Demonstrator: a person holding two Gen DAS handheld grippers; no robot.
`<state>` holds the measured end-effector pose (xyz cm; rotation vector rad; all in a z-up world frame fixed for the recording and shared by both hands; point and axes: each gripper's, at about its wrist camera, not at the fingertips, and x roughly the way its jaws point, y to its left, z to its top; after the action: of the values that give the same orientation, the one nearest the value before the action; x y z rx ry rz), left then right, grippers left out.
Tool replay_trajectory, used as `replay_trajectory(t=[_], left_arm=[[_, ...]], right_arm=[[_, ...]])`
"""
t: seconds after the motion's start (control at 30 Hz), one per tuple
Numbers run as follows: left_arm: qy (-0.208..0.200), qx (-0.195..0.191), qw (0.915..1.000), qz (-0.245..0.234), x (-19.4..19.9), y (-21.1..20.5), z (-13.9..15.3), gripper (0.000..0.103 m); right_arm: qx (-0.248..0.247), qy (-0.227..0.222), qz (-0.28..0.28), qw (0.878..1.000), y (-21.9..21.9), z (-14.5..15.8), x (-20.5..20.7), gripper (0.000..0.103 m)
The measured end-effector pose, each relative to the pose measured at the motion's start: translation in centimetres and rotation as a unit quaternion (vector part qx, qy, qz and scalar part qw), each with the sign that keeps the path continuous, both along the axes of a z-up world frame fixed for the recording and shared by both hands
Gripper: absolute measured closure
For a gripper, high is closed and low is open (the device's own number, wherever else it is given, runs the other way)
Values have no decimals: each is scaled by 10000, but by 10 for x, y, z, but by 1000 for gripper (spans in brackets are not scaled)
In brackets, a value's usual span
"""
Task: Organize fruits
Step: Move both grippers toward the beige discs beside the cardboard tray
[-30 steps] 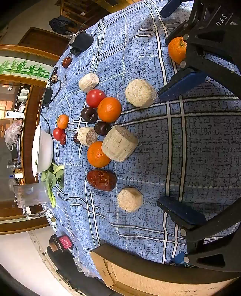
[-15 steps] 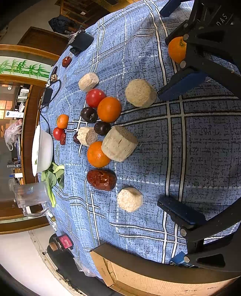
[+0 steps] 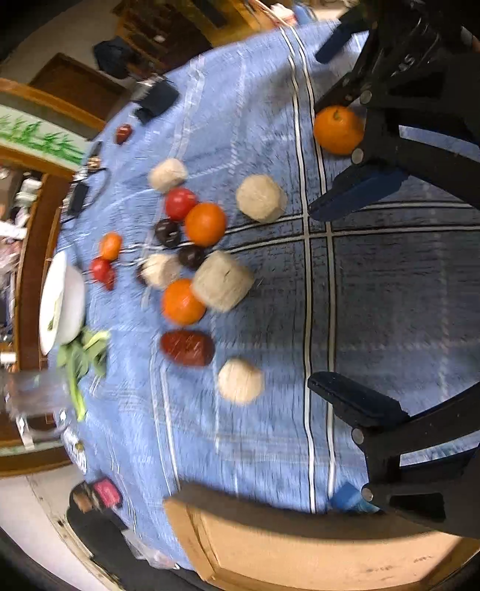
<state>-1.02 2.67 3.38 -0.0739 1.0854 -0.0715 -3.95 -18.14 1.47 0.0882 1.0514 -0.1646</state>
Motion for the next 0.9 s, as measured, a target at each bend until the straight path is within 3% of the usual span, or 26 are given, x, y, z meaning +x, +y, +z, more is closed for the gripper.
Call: replay_trajectory(t=[0.17,0.3,0.47,0.53,0.73,0.9], left_arm=[[-519,-130,9984,205,-30,23,50,20],[-851,-128,9961,180,-52,33,87,20],[-1356,254,9904,9,-76,36,124,20],[-1520,239,9881,-60,-82,41,137,20],[-1956,465,9795,85,-96,61,165,20],[-1884,514,9806,196,-97,76,169,20]], right_arm=[[-170,-486,-14,9987,10,41,-20,2],[-18,-821,14,9966,23,75,-37,2],[-6,-1226,154,9923,48,110,-51,2],[-28,-1361,226,9904,58,122,-54,2],[54,-1453,353,9887,79,132,-55,2],[109,-1460,554,9877,98,132,-56,2]])
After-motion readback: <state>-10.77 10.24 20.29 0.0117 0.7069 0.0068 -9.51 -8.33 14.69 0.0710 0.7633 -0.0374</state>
